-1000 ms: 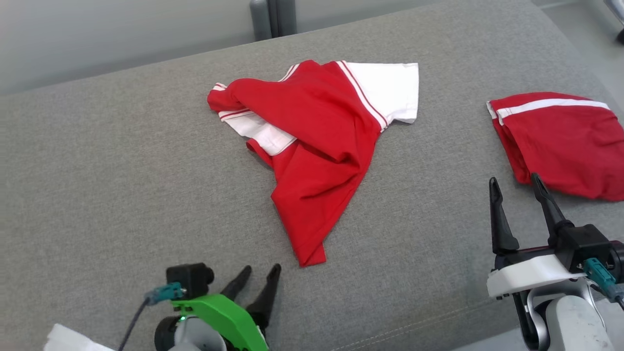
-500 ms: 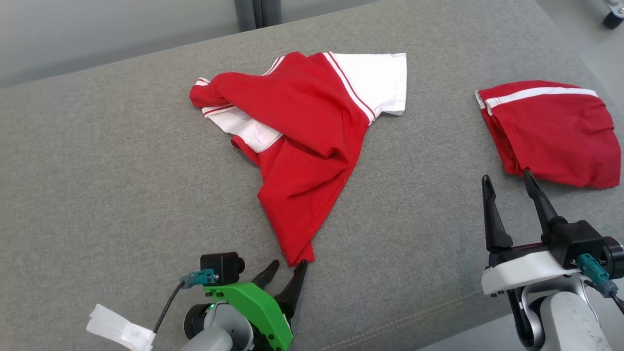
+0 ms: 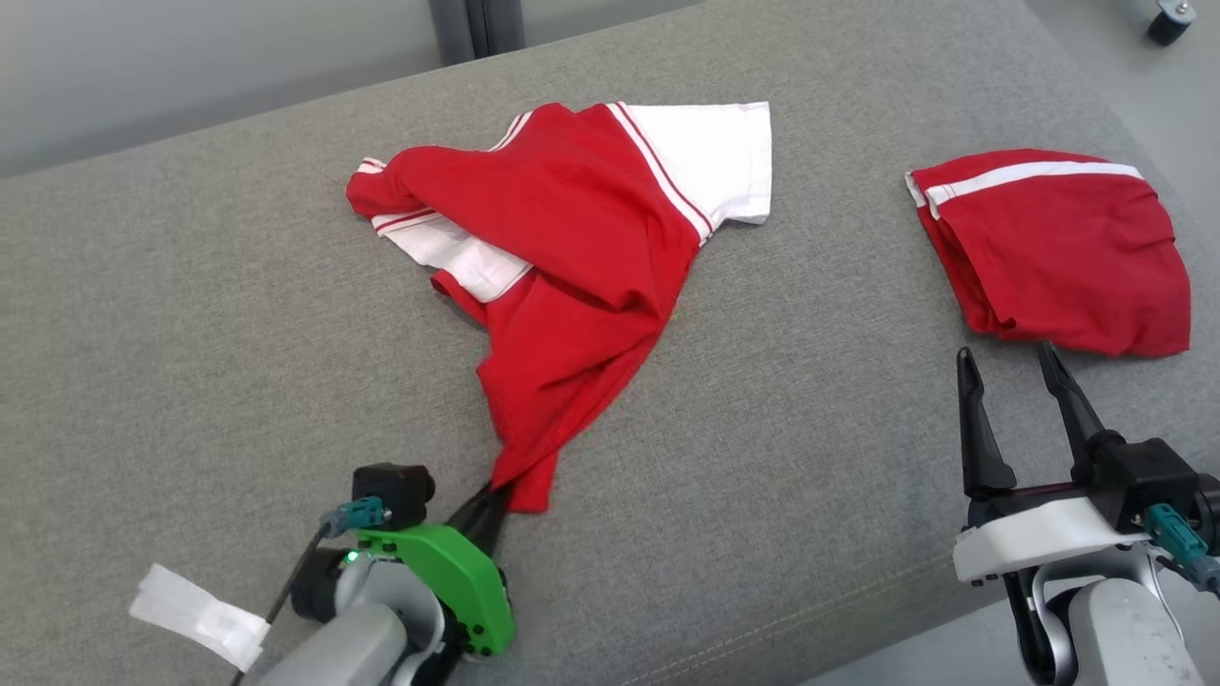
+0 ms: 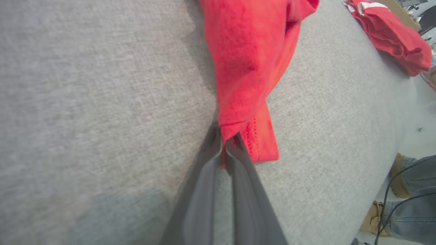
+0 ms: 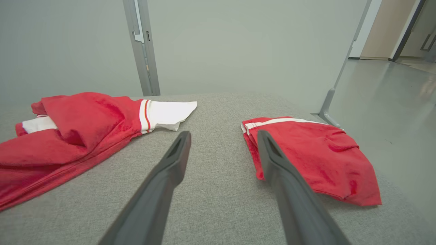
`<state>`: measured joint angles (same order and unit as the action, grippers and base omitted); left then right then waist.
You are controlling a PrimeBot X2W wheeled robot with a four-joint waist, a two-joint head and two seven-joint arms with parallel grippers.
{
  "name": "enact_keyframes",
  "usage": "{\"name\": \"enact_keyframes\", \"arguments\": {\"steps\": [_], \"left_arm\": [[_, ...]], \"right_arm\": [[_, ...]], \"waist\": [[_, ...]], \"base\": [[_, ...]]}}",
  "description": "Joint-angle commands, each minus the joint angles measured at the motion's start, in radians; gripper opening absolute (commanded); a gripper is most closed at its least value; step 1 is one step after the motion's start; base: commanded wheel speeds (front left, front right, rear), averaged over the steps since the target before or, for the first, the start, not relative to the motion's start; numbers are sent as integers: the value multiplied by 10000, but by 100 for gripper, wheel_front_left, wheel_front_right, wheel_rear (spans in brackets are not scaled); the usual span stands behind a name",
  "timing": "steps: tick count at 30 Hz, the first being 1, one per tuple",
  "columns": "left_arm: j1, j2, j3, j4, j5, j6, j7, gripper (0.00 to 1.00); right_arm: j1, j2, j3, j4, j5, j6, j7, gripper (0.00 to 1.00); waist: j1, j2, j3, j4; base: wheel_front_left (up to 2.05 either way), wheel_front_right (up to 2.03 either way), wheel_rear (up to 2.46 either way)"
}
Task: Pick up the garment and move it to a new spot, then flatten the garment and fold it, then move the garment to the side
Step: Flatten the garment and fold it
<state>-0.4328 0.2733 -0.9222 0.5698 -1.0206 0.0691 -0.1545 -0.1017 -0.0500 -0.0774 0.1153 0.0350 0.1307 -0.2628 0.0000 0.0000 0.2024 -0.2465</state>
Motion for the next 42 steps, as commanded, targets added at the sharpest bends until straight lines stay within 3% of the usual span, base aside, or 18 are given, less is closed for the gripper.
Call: {"name": "enact_keyframes", "arguments": {"steps": [1,5,14,19,24,25,26,27,36,42], "left_arm": [[-248,589,-98,-81,376,177,98,0],[-572,1451,-233,-926,857,417,420,0],[-1113,4851,-949,-4713,2718,1902,2760,0],[-76,5594,-1564,-5816,2985,2713,3606,0],[845,5155,-2034,-6010,3136,3423,3476,0],[914,4989,-2057,-6037,3223,3530,3302,31],[1054,4759,-2067,-6081,3123,3569,3140,78],[1192,4553,-2050,-6117,3005,3607,2972,100],[1811,2815,-1609,-5571,2257,3362,1250,100],[2204,2584,-1049,-4464,1931,3622,342,100]], "right_arm": [[169,-15,-75,-44,51,-1,-27,100],[282,-16,-128,-57,72,-1,-27,100],[503,-18,-100,-43,75,-2,-27,100],[591,-18,-76,-63,111,-1,-27,100],[747,-18,-160,-59,15,-1,-27,100],[754,-16,-170,-68,-28,-1,-27,100],[750,-16,-183,-69,-60,-1,-27,100],[741,-18,-188,-69,-67,-1,-27,100],[678,-18,-115,23,-164,-1,-29,100],[659,-16,-192,43,-228,-1,-27,100]], "waist": [[0,0,-80,152],[0,0,-207,364],[0,0,-568,898],[0,0,-602,986],[0,0,-602,1168],[0,0,-599,1203],[0,0,-606,1242],[0,0,-610,1280],[0,0,-671,1642],[0,0,-778,1770]], "base": [[0,0,0],[0,0,0],[0,0,0],[0,0,0],[0,0,0],[0,0,0],[0,0,0],[0,0,0],[0,0,0],[0,0,0]]}}
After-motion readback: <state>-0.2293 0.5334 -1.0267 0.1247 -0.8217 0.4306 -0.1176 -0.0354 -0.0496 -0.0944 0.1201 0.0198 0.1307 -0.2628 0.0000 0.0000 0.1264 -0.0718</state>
